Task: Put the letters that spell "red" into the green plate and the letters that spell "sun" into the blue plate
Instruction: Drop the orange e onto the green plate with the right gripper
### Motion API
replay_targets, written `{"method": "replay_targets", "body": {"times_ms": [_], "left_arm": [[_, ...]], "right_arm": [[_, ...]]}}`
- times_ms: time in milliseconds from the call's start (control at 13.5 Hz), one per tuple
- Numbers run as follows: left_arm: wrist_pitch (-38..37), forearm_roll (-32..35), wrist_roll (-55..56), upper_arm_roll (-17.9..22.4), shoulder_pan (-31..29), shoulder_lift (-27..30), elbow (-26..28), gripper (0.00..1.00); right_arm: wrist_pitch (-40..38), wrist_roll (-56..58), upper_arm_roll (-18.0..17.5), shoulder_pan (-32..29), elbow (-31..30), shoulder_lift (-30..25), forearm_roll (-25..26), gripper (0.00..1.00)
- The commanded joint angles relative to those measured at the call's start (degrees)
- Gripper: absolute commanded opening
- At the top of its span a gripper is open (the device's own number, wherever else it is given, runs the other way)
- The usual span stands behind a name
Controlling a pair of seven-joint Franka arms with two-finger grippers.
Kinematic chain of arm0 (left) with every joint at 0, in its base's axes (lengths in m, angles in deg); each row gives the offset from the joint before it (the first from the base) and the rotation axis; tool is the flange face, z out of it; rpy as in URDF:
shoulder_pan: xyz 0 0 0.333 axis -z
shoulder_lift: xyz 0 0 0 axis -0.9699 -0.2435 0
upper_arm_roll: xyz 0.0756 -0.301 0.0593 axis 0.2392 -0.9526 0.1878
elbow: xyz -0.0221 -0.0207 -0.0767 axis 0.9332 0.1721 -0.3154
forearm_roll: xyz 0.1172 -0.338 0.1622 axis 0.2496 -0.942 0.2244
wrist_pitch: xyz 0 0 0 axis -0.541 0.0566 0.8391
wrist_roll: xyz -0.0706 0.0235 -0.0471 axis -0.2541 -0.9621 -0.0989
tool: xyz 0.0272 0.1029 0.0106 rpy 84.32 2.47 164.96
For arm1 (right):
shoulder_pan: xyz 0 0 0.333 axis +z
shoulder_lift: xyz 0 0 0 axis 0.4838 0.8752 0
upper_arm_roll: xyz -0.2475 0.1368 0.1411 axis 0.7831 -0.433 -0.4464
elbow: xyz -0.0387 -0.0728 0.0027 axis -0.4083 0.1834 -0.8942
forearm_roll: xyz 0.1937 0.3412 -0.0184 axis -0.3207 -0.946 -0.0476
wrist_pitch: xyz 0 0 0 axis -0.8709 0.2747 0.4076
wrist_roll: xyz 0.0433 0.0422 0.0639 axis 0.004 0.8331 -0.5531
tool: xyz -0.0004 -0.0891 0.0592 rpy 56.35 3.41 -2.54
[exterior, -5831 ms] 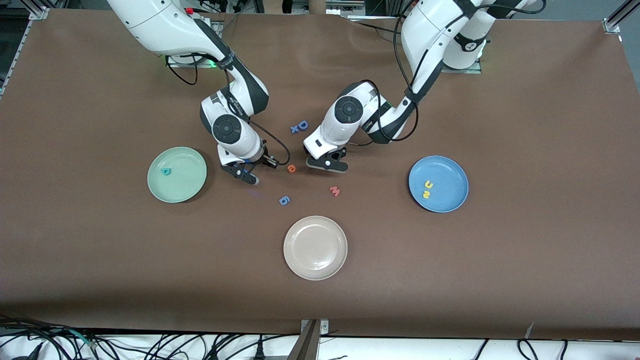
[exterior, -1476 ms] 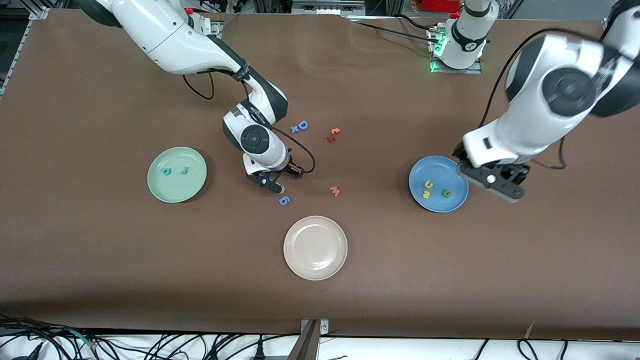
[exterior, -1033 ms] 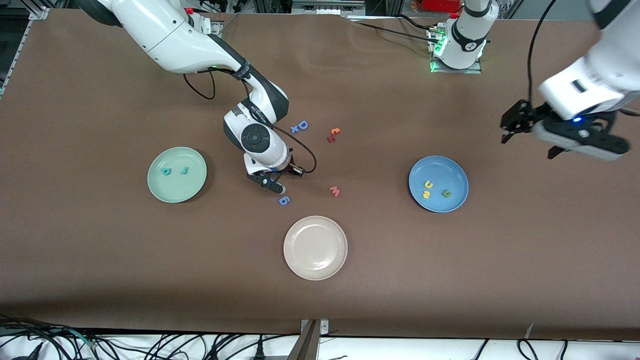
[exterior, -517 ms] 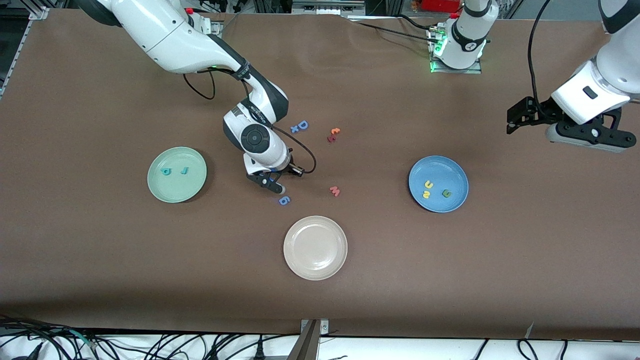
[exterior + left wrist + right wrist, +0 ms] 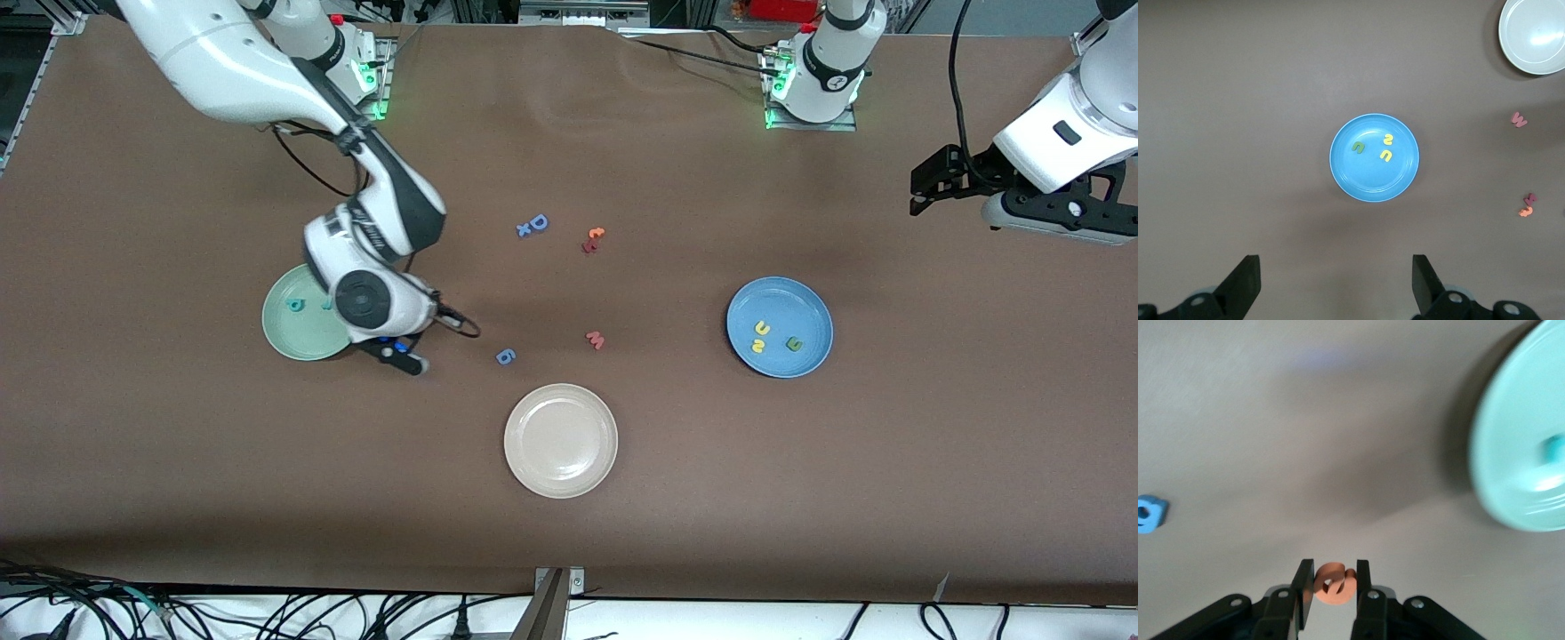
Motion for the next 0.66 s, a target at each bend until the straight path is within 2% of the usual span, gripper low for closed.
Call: {"method": "replay_targets", "body": {"times_ms": [0,221,517,590], "left_arm": [[-1.25,1.31,-0.13,-0.72,-0.14,0.48,-0.70,1.00],[-1.07,1.31,-0.22,-1.17,-0.14,0.57,-0.70,1.00],[-0.81,1.65,-0.39,-0.38,-0.66,1.71,-0.17,1.00],[-0.72,2.09,-0.83,-0.29,-0.67,1.71,-0.34,1.00]], "right_arm": [[-4.24,12.09,-0.49,-6.00,-1.18,-2.40,-1.29,0.23],[-3.55,20.64,2.66,-8.04,-5.04,-4.16,-1.21,0.23],[8.38,27.41,6.89,-8.31,-17.07,-6.10,-1.38,0.23],[9.97,28.12,7.33,-8.31,-18.32,-6.10,-1.38,0.23]]}}
